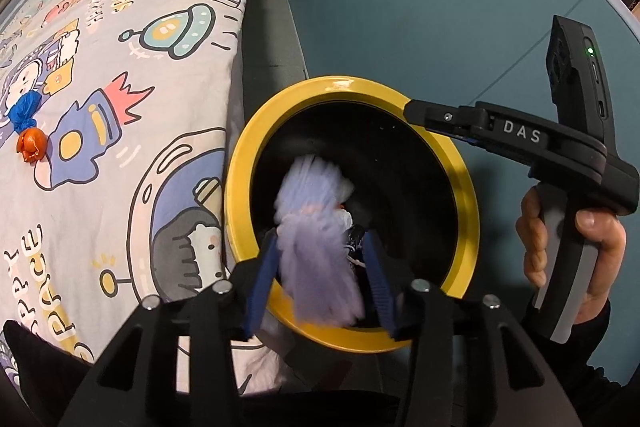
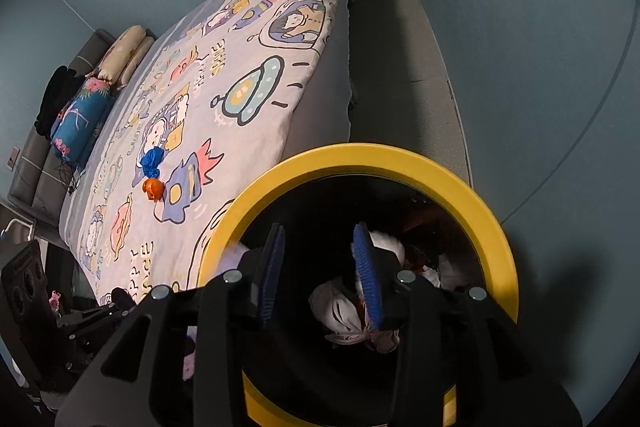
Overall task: Collect trash
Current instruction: 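Open both tools to drop the mesh net and tissue into the bin, then move both tools back over the blue glove and orange peel on the bed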
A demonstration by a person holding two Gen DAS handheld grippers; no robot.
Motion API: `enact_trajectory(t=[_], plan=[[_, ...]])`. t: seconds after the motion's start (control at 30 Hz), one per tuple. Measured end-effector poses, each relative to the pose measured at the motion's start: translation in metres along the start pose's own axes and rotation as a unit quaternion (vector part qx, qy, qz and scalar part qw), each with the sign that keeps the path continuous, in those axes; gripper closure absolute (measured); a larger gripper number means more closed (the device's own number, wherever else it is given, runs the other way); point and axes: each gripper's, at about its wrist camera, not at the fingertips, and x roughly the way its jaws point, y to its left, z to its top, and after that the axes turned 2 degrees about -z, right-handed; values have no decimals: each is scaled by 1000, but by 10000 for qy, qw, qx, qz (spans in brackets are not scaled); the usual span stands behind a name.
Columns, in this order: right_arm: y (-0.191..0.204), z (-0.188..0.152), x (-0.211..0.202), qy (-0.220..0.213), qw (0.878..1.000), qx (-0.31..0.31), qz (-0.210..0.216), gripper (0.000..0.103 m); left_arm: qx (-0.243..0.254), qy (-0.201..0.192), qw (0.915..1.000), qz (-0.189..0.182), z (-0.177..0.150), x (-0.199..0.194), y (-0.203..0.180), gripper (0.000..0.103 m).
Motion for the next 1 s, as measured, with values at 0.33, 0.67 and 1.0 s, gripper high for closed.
enact_trajectory(t=[0.33,0.67,1.0], plan=[[2,5,-15,-262,9996,3,138,61,-117,-246,9996,123,1,-17,14,36],[31,10,-12,-259,9990,-325,189,52,-605,-659,9947,502,11,-49,73,25],[91,21,15,-28,9958,-891,186,47,-1240,-809,9864,718,12,-66,148,22]])
